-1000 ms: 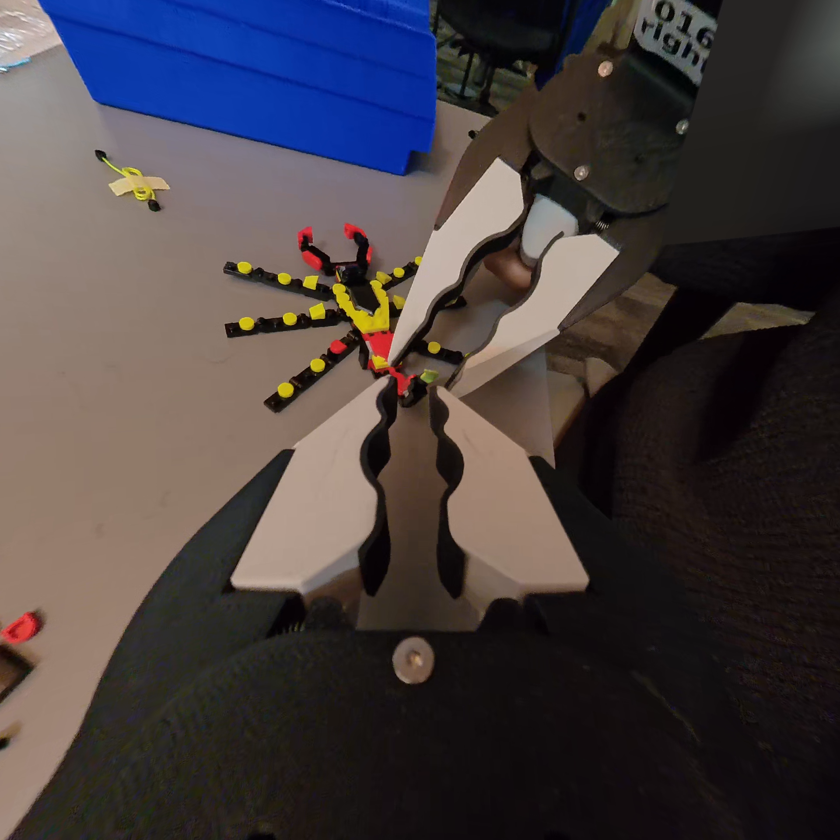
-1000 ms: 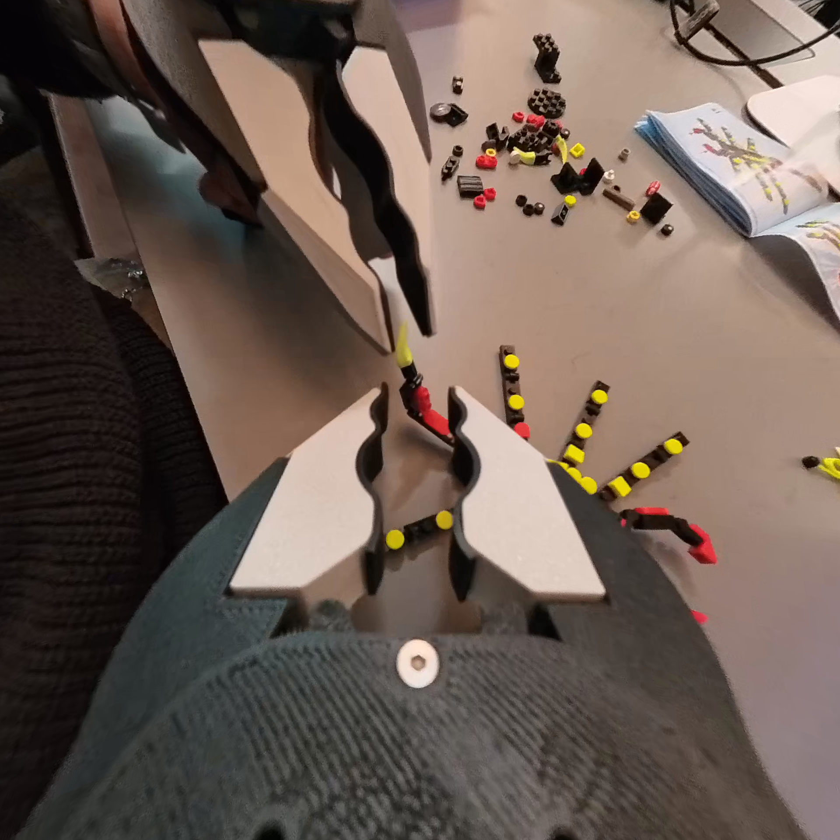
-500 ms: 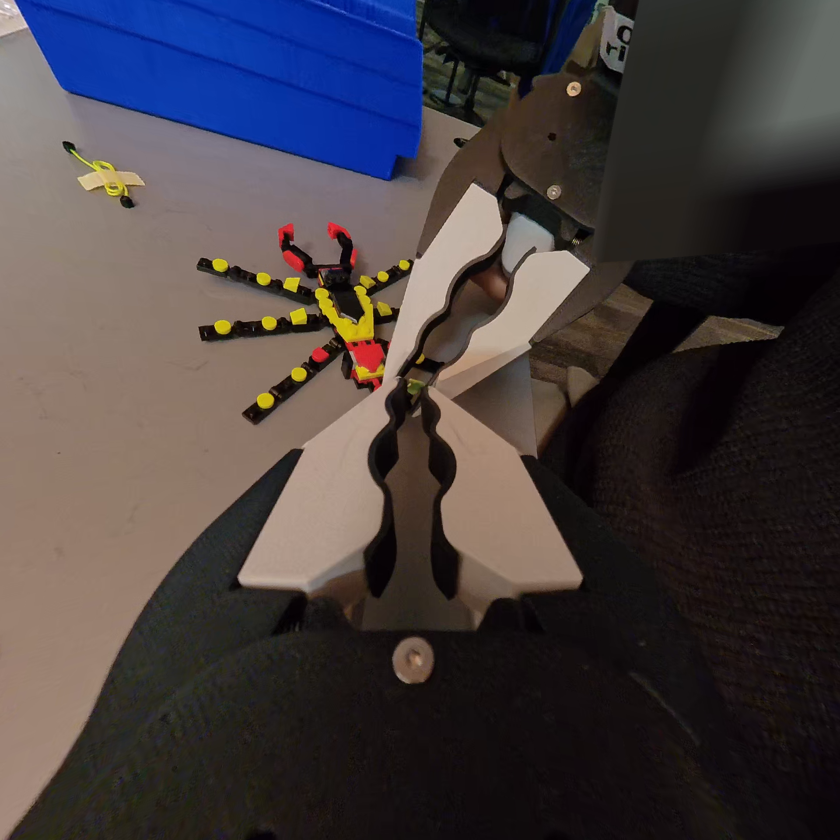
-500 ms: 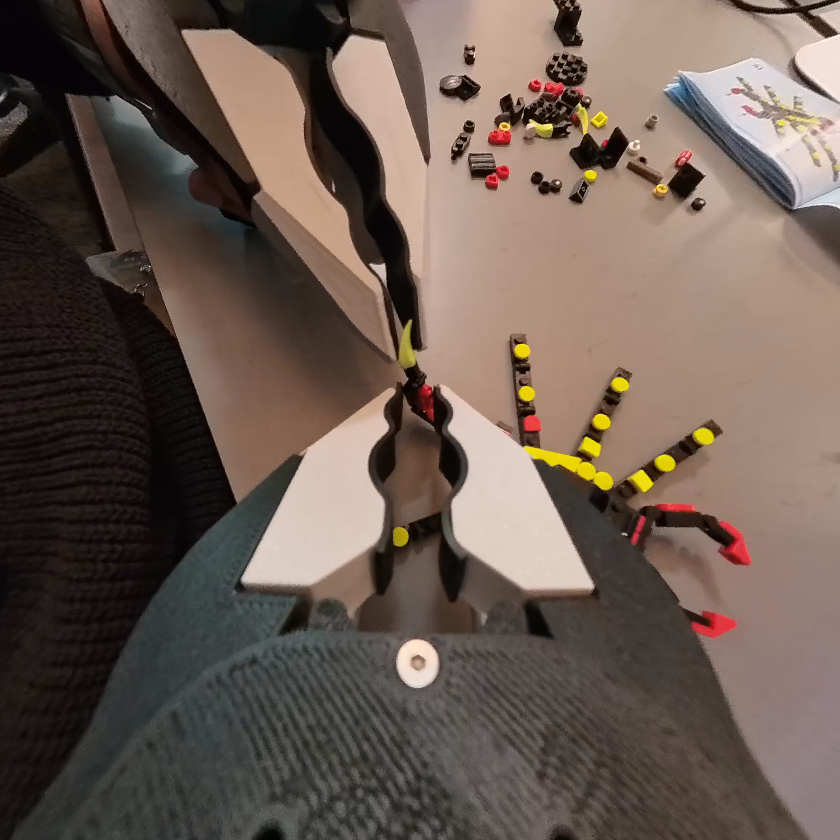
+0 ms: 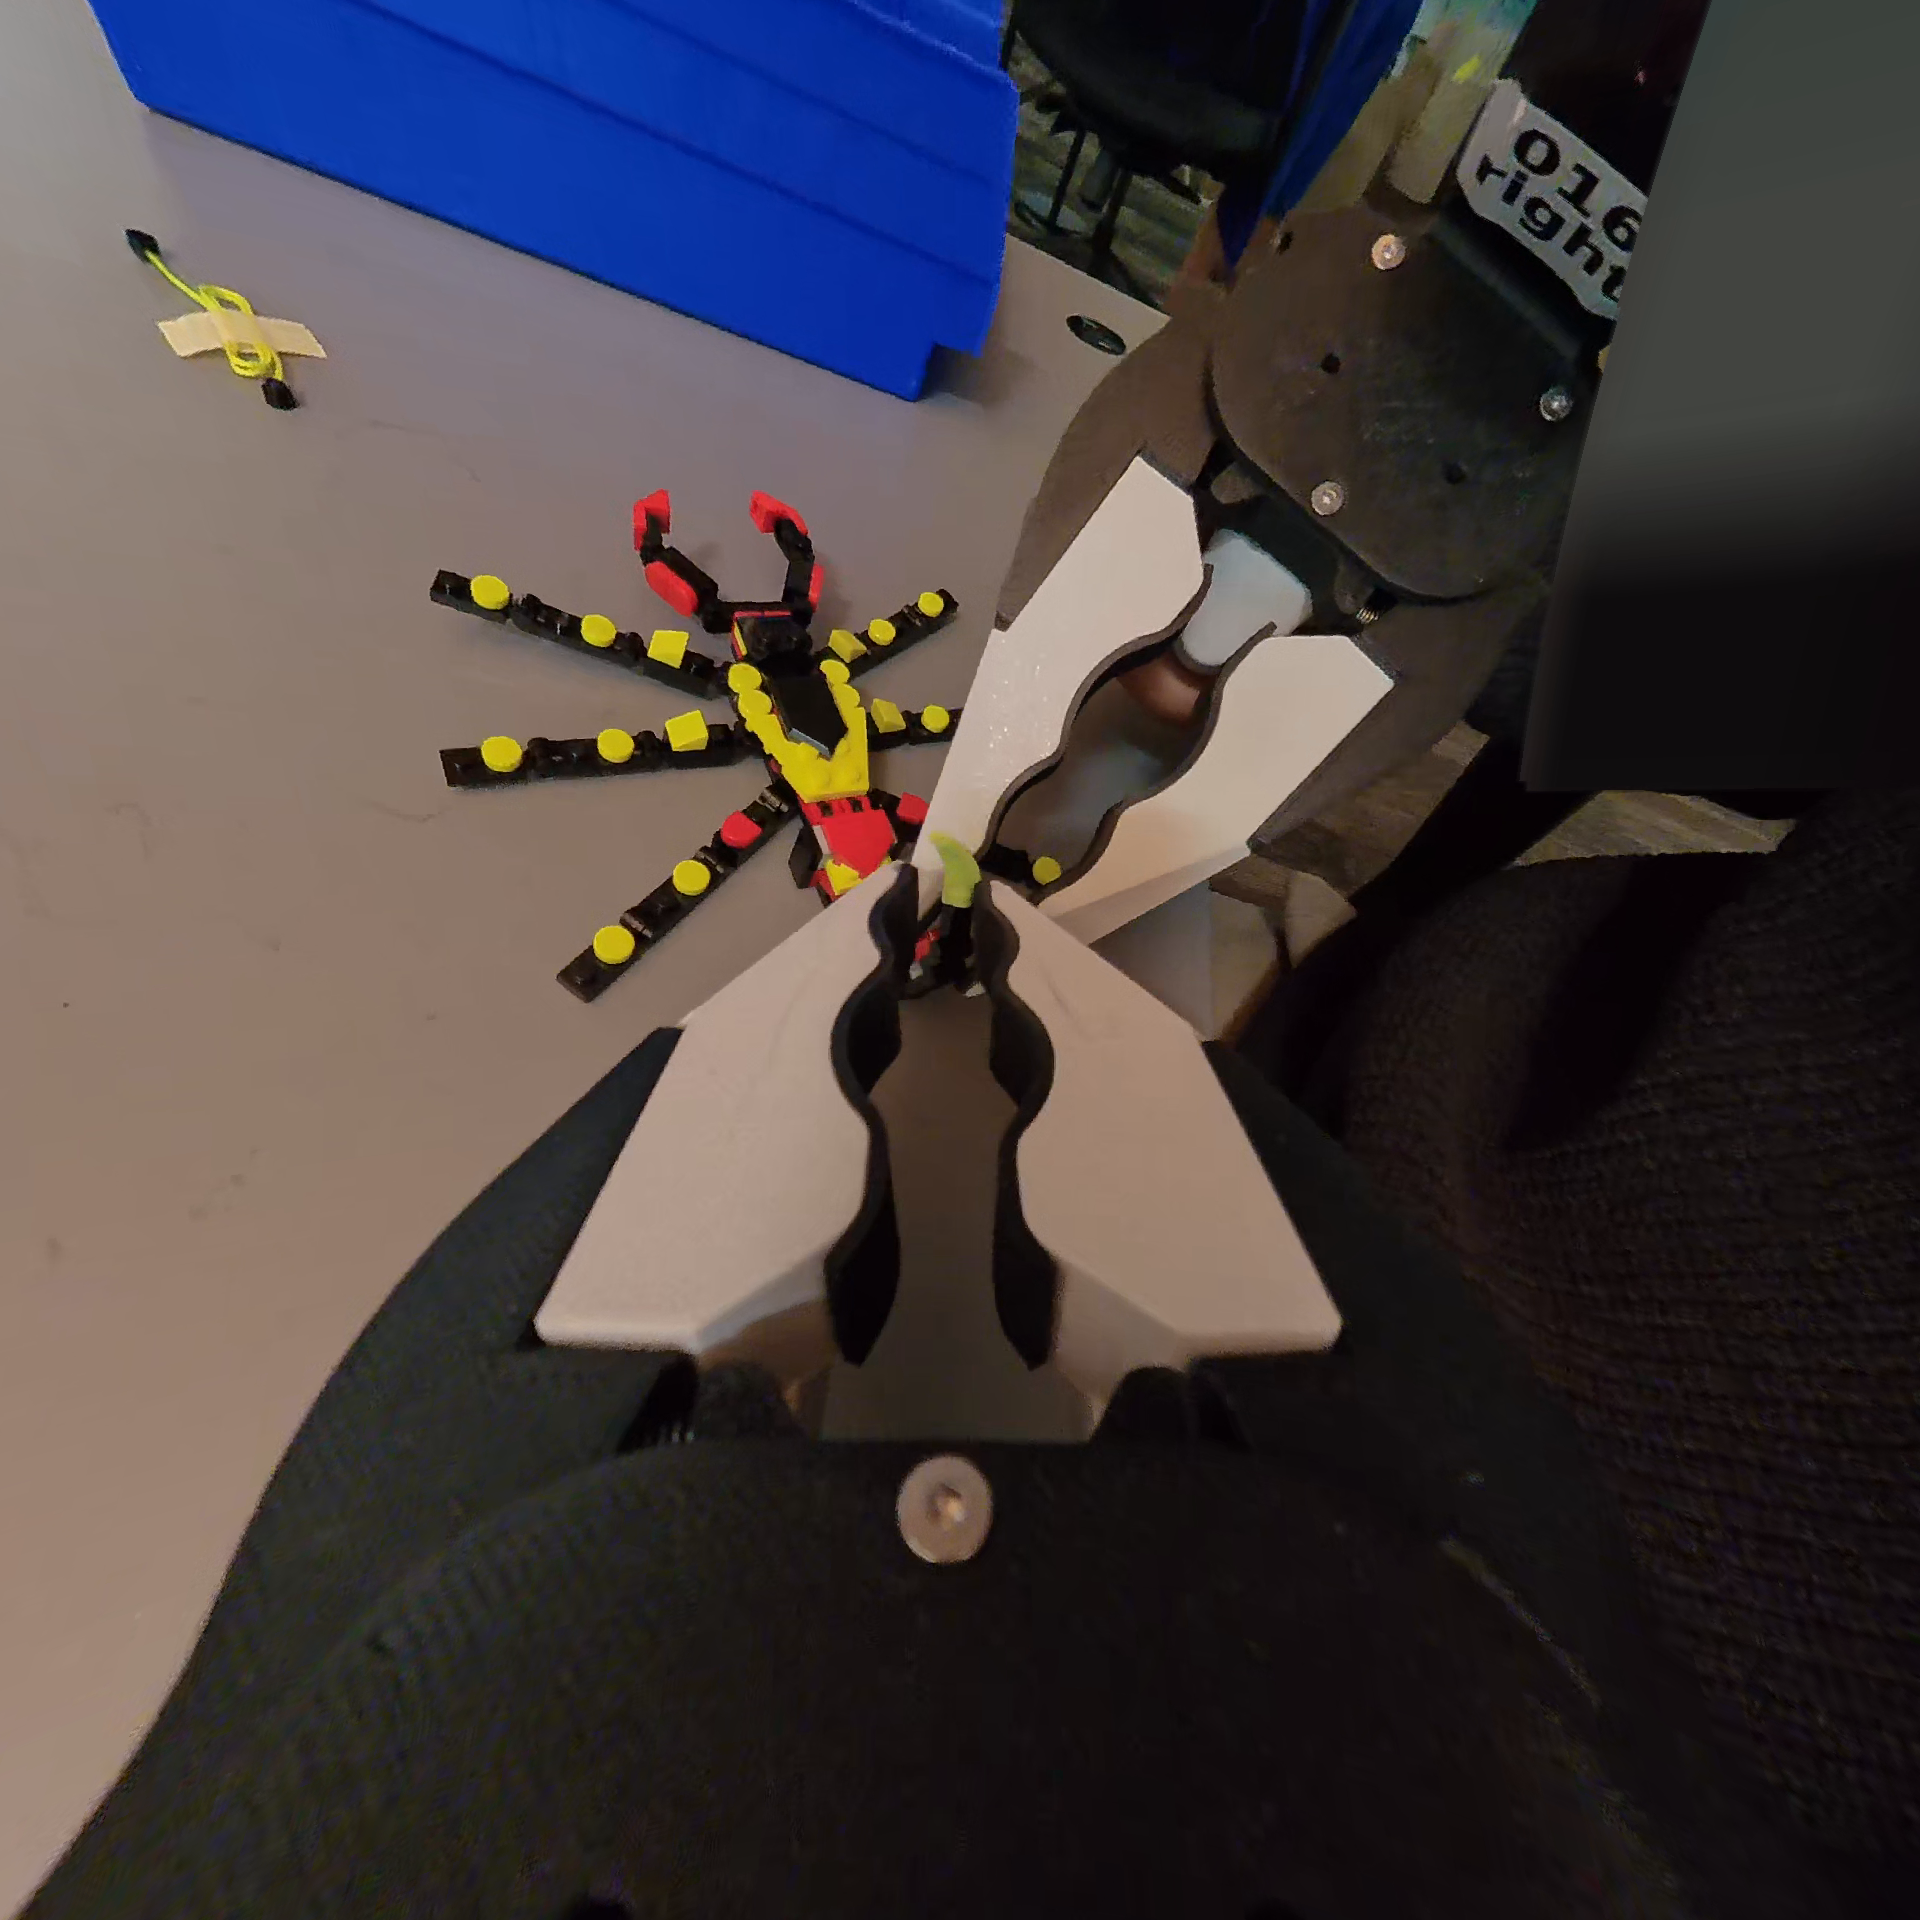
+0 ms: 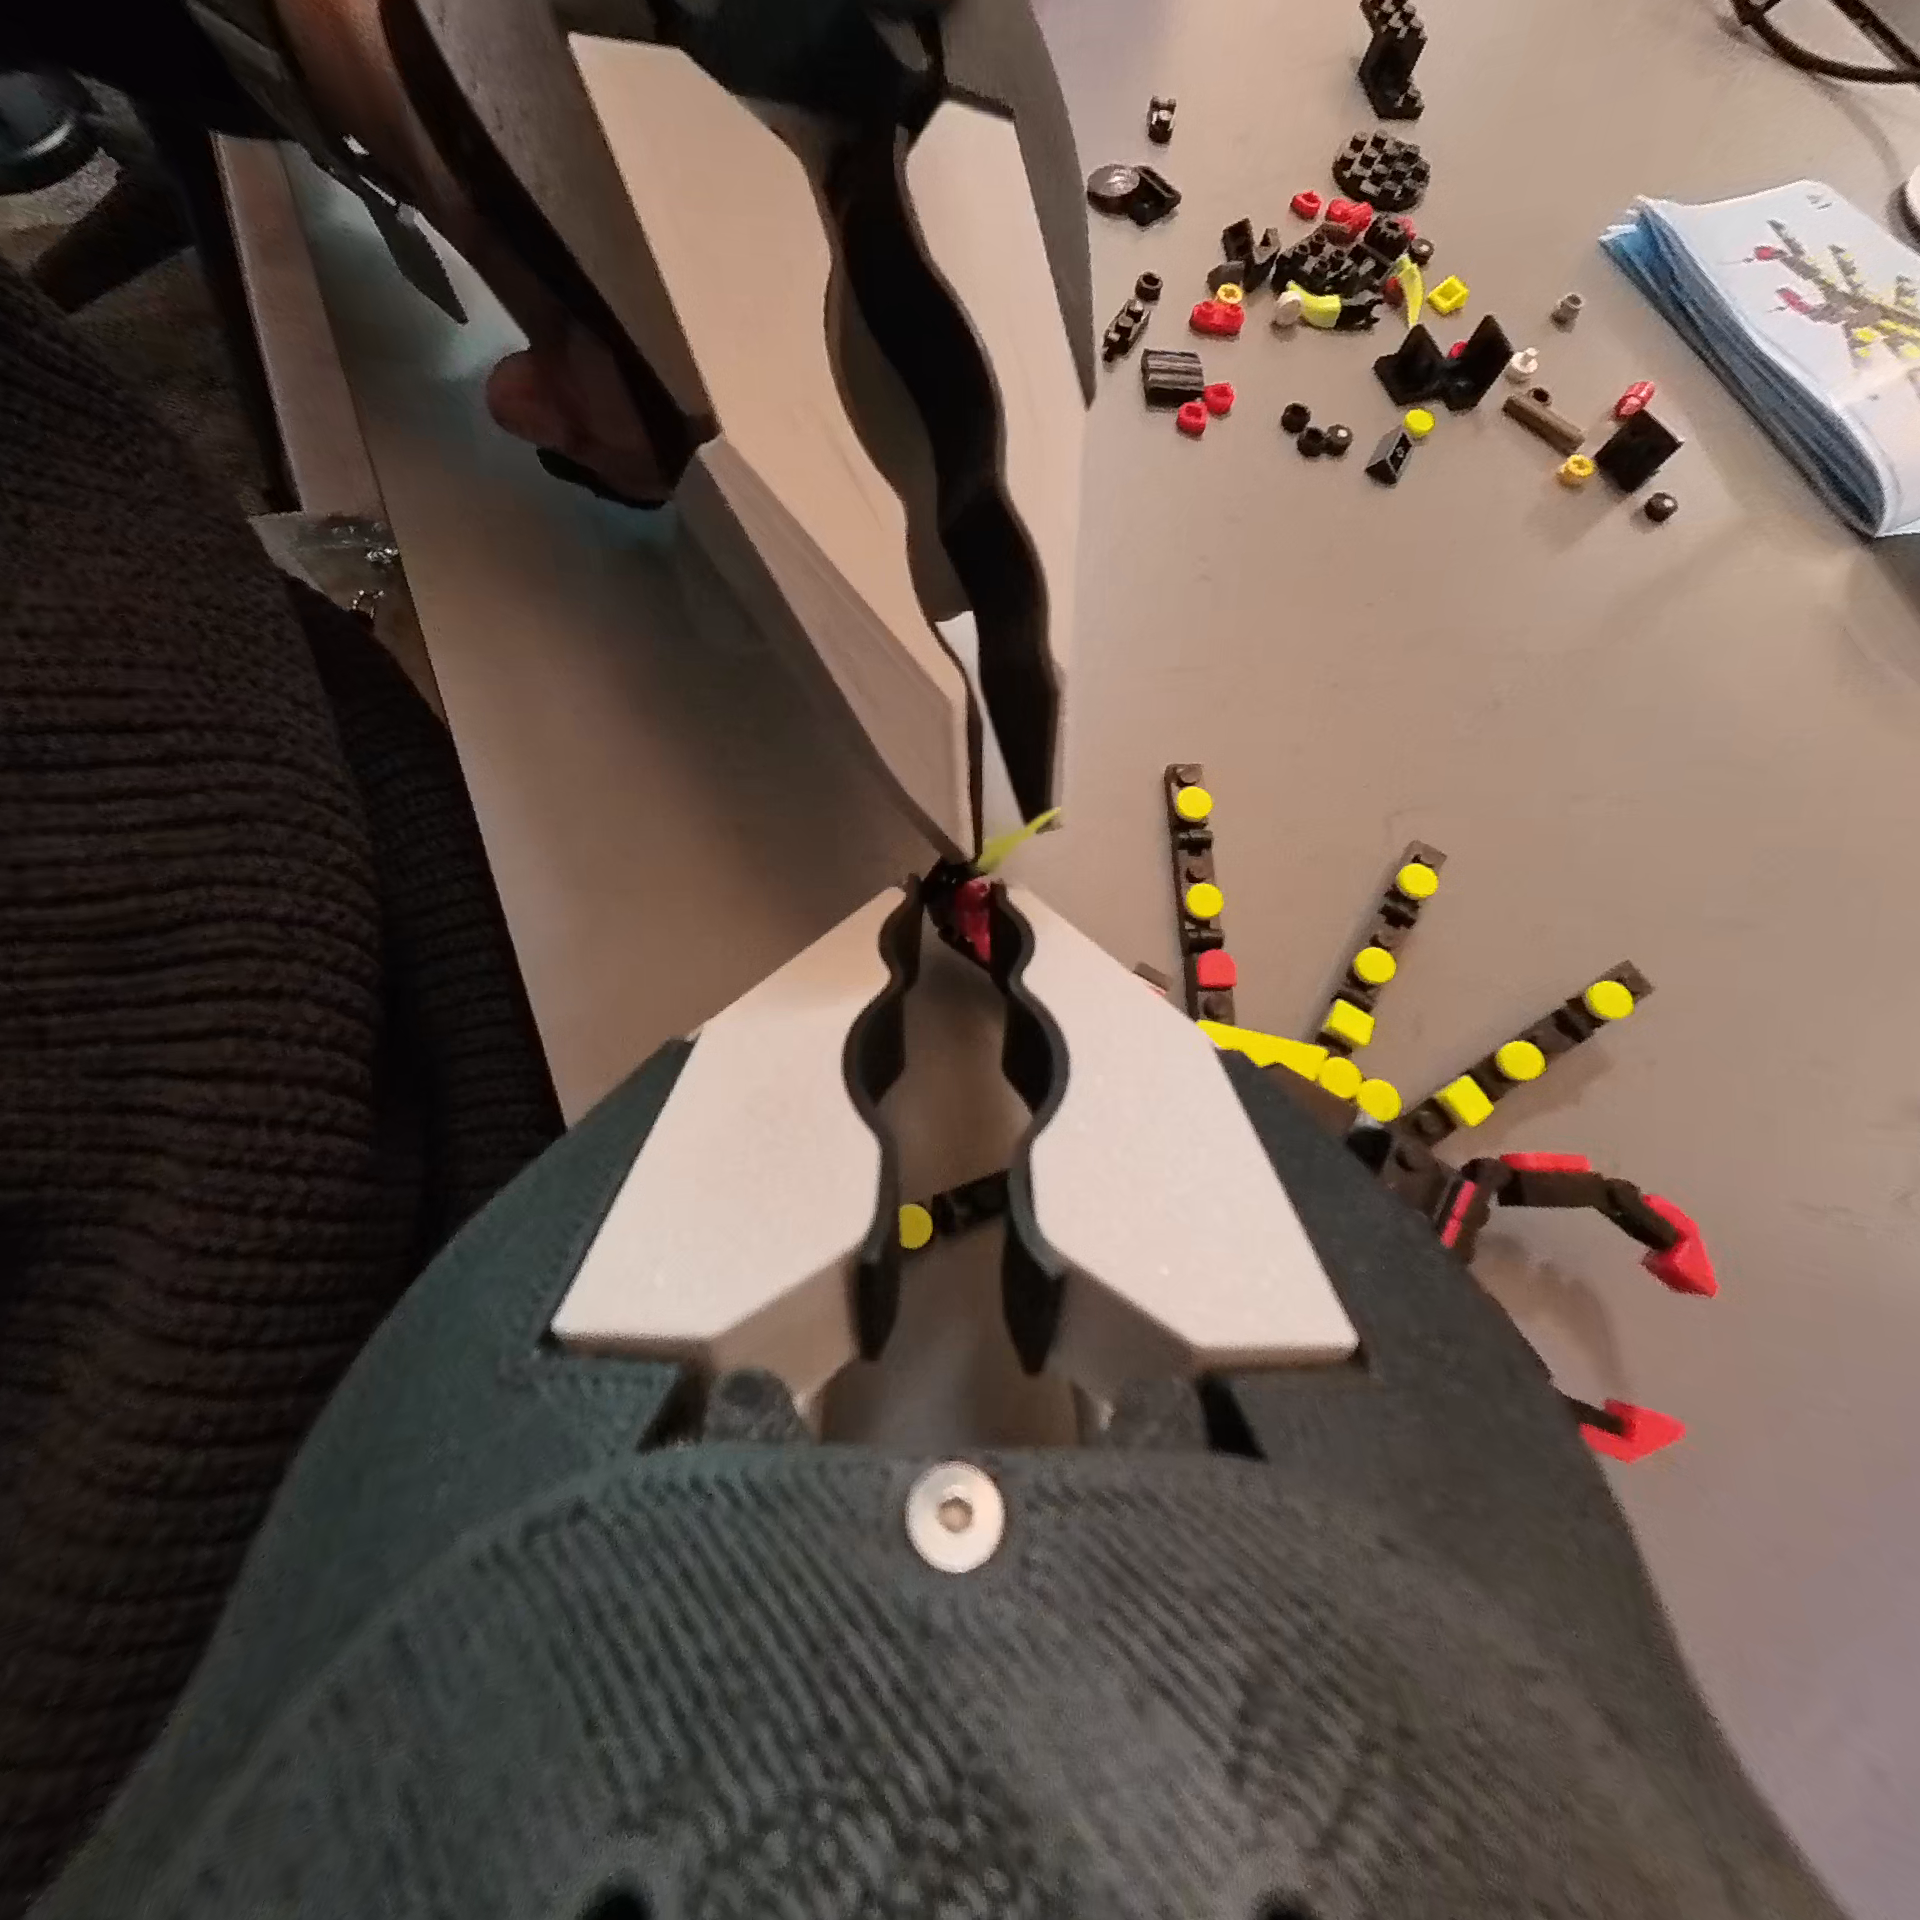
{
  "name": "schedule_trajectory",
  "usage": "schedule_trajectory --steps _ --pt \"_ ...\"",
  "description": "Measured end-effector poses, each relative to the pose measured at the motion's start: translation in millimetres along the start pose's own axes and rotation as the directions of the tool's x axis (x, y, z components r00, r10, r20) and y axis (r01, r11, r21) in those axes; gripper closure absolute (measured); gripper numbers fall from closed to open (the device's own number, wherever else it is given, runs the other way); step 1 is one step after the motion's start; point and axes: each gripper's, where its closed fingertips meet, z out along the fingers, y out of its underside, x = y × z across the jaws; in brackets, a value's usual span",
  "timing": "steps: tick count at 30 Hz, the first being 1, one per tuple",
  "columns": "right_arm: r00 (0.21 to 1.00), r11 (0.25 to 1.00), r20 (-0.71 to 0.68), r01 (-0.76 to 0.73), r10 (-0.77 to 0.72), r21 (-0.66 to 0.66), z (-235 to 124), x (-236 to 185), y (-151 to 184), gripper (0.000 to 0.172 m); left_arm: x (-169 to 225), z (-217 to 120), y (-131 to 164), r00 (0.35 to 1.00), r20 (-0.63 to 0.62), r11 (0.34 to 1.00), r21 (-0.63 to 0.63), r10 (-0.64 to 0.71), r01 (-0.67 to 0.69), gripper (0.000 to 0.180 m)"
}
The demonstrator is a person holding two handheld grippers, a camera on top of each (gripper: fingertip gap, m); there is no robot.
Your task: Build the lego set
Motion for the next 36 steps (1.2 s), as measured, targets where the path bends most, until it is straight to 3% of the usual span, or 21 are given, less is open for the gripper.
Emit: schedule_trajectory --steps 6,15,17,21,26,36 --pt "1.000 1.000 -0.001 -0.022 0.022 0.016 -2 2 -2 0.160 0 -3 5 1.000 -0.017 1.000 -0.016 -0.005 0.005 0.162" --pt "0.999 0.999 0.002 -0.035 0.035 0.023 -3 2 -1 0.158 -3 -7 4 0.995 -0.041 0.996 -0.003 -0.086 0.086 0.159" --pt "0.999 0.999 0.013 -0.036 0.036 0.020 -6 2 1 0.135 -4 -5 9 0.996 -0.032 0.997 -0.025 -0.079 0.079 0.157" --pt "0.991 0.987 0.022 -0.135 0.133 0.086 -23 16 -2 0.124 -3 0 14 0.999 -0.006 0.997 -0.057 -0.045 0.044 0.155" --pt "0.934 0.902 0.135 -0.356 0.332 0.244 -42 29 -25 0.127 0 7 18 0.999 0.042 0.996 -0.089 0.008 -0.004 0.152" --pt "0.882 0.864 0.191 -0.464 0.430 0.195 -28 21 -26 0.143 -3 14 15 0.996 0.083 0.996 -0.080 -0.019 0.026 0.163"
